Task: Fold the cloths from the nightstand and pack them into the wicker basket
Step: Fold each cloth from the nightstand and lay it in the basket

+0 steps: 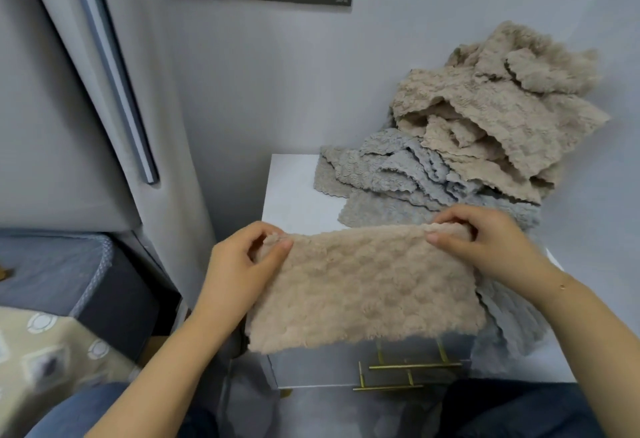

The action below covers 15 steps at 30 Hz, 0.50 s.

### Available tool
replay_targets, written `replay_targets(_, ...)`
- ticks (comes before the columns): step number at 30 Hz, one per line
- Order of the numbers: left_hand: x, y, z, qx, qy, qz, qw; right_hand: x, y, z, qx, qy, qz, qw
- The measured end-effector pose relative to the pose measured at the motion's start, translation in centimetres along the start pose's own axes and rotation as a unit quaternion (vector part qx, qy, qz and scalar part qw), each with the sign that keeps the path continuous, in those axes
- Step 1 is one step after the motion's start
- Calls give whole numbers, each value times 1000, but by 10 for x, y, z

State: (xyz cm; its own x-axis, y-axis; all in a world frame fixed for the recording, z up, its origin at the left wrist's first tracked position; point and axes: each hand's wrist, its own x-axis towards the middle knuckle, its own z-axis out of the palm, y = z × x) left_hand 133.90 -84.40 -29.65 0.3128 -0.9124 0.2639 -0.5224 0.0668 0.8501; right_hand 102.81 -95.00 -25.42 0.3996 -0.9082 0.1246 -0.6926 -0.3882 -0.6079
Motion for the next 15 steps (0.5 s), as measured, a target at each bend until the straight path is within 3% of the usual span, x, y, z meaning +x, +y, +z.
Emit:
replay_targets(3,14,-4,13,102,-1,63,993,0,10,4,-96,-1,-44,994)
replay_targets(6,13,-11,15,148,10,71,986,-1,15,5,-148,25,-82,985)
replay_targets(12,10,-15,13,46,7,-19,999,-2,23,4,-185,39,-84,978)
replay_targets(15,13,-17,18,58,1,-40,998,0,20,5,-184,51,-67,979)
